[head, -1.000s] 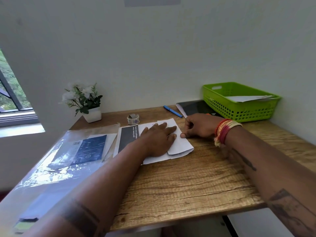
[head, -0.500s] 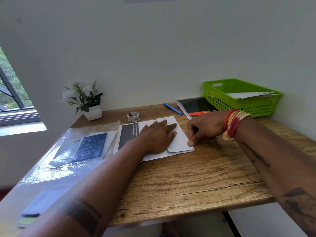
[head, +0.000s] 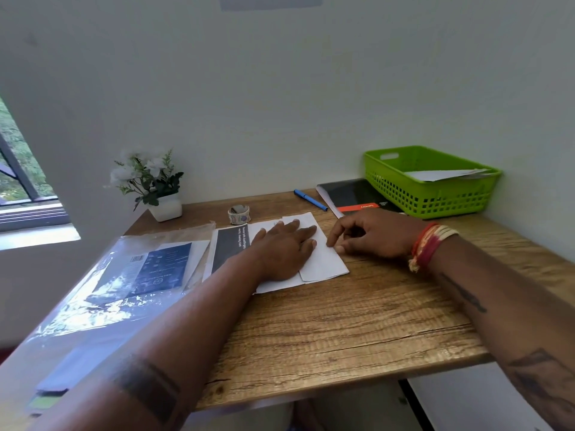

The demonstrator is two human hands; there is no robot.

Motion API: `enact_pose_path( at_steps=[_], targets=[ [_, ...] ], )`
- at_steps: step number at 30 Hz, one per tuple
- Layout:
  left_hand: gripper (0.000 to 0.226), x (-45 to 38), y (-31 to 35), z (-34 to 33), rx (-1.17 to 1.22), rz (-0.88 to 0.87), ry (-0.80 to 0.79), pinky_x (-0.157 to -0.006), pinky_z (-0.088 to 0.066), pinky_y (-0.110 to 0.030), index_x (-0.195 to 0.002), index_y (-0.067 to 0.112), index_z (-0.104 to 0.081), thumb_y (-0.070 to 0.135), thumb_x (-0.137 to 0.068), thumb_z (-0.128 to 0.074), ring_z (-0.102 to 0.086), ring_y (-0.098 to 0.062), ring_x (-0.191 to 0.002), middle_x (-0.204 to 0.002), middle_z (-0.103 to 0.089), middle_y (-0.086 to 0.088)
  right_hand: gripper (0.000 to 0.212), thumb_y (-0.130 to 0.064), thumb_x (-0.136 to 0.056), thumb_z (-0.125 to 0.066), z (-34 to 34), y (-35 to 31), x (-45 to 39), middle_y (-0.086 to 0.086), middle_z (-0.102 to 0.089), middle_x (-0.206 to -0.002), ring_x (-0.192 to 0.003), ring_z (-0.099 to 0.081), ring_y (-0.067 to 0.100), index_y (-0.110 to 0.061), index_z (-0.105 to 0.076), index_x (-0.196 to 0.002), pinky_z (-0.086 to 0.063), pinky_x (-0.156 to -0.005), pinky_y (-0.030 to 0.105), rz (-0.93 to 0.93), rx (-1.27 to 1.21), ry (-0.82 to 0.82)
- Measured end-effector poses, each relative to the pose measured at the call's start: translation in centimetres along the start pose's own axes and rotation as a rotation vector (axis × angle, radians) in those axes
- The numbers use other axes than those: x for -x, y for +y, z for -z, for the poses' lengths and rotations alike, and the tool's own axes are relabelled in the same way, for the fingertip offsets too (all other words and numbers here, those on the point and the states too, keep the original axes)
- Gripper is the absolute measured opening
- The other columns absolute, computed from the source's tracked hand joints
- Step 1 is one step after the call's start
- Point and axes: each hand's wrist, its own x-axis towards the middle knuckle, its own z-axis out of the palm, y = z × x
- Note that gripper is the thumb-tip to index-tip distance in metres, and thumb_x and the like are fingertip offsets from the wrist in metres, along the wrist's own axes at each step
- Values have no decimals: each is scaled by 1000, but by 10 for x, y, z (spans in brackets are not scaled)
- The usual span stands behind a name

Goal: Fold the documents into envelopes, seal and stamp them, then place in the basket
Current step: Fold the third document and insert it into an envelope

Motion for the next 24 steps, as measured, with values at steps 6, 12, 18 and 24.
enact_pose_path(
  at_steps=[6,12,18,24],
  targets=[
    [55,0,0,0,6,4,4,-124,-8,-55,-160,40,-15,54,-107,-19,-4,-27,-156,-170,-7,1,21,-35,-96,-63,-16,-9,-15,-13,-72,-114,-103,-63,6,-36,-75,-114,-50,-96,30,9,240,176],
    [56,1,-1,0,13,0,3,-124,-7,-55,-160,40,-15,54,-106,-18,-4,-27,-156,-170,-7,0,28,-33,-100,-55,-21,-12,-23,-11,-70,-124,-110,-62,10,-34,-72,-122,-45,-97,25,-39,309,229],
    [60,1,1,0,19,42,-39,-125,0,-53,-161,38,-5,57,-106,-15,6,-25,-156,-170,4,-2,36,-32,-102,-45,-24,-15,-33,-7,-66,-132,-118,-61,15,-35,-66,-130,-46,-98,28,-64,394,220],
    [61,-3,-1,-1,7,44,-60,-125,0,-53,-161,37,-1,58,-105,-14,8,-25,-156,-170,7,-2,40,-32,-103,-41,-20,-22,-52,1,-58,-142,-124,-58,21,-38,-57,-139,-46,-102,35,-145,463,142]
  ],
)
